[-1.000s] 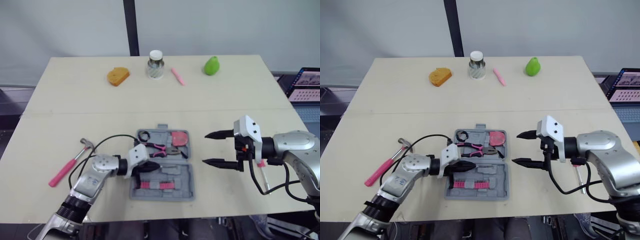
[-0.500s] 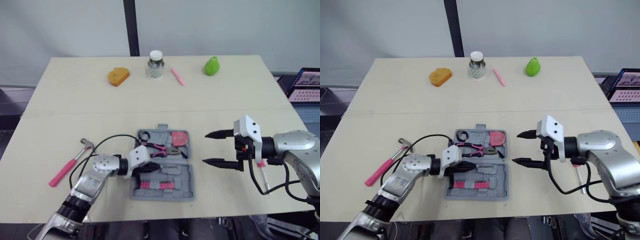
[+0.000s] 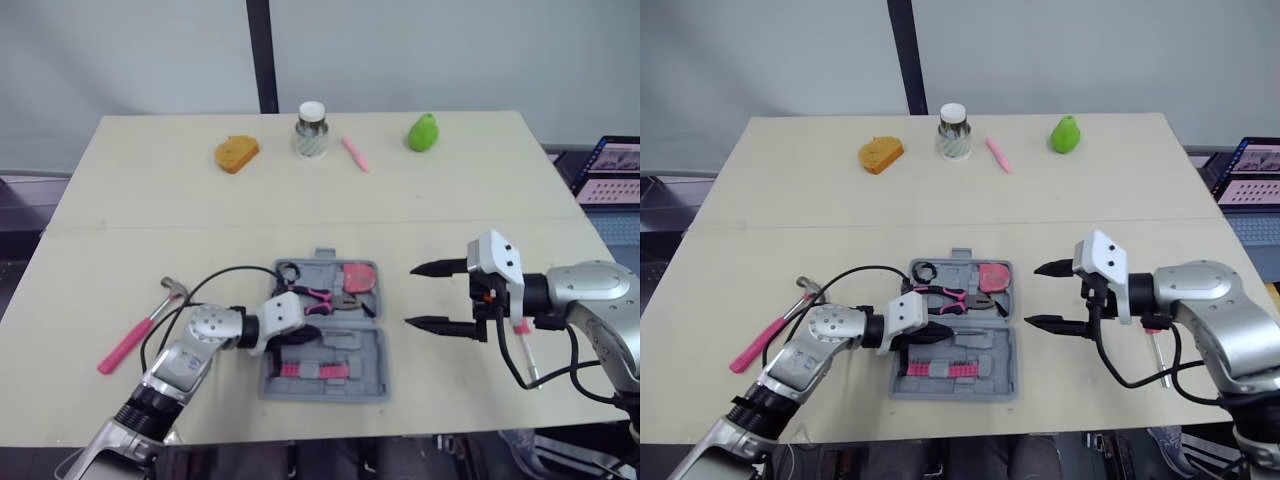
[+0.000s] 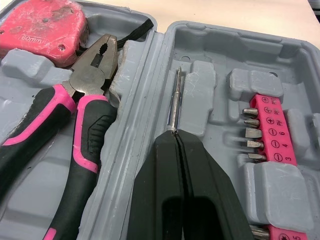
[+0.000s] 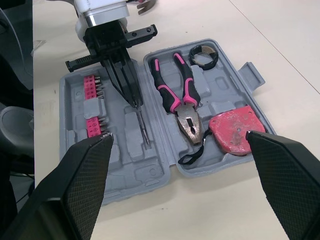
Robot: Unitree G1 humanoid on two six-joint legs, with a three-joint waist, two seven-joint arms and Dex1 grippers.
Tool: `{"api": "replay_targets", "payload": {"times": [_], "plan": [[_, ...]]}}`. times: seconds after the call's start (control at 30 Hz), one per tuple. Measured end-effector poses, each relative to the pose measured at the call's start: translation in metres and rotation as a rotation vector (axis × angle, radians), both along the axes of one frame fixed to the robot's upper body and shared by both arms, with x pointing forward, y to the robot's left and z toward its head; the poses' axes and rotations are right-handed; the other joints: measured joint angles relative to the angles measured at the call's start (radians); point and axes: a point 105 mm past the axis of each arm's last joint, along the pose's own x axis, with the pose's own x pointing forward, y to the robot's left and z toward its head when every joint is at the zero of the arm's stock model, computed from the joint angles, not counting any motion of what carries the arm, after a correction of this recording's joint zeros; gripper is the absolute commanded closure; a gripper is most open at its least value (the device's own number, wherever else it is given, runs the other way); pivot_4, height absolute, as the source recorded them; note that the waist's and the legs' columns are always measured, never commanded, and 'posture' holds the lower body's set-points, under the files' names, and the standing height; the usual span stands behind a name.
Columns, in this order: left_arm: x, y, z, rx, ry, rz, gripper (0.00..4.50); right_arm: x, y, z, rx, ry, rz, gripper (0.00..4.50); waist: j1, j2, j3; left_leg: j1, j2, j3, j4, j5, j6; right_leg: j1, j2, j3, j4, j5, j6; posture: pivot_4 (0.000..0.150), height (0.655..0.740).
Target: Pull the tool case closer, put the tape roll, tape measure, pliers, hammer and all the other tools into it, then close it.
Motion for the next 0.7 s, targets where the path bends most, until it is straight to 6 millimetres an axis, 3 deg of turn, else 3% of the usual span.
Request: {"api": "replay_targets", "payload": {"times": [0.53, 0.7], "plan": [[-0.001, -0.001, -0.002, 0.018, -0.010, -0.012, 4.45, 0.002, -0.002, 0.000, -0.008, -0.018, -0.005, 0.00, 0.000, 0.002, -0.004, 0.000, 0.000, 0.000, 0.000, 0.000, 0.000, 0.000, 0.000, 0.000, 0.000, 0.000, 0.000, 0.150, 0.7400], [-0.005, 0.010, 0.000, -0.088, 0.167, 0.093, 4.45, 0.005, -0.003, -0.004, 0.030, 0.008, -0.026, 0.00, -0.002, 0.002, -0.003, -0.001, 0.000, 0.000, 0.000, 0.000, 0.000, -0.001, 0.000, 0.000, 0.000, 0.000, 0.000, 0.150, 0.7400]]}}
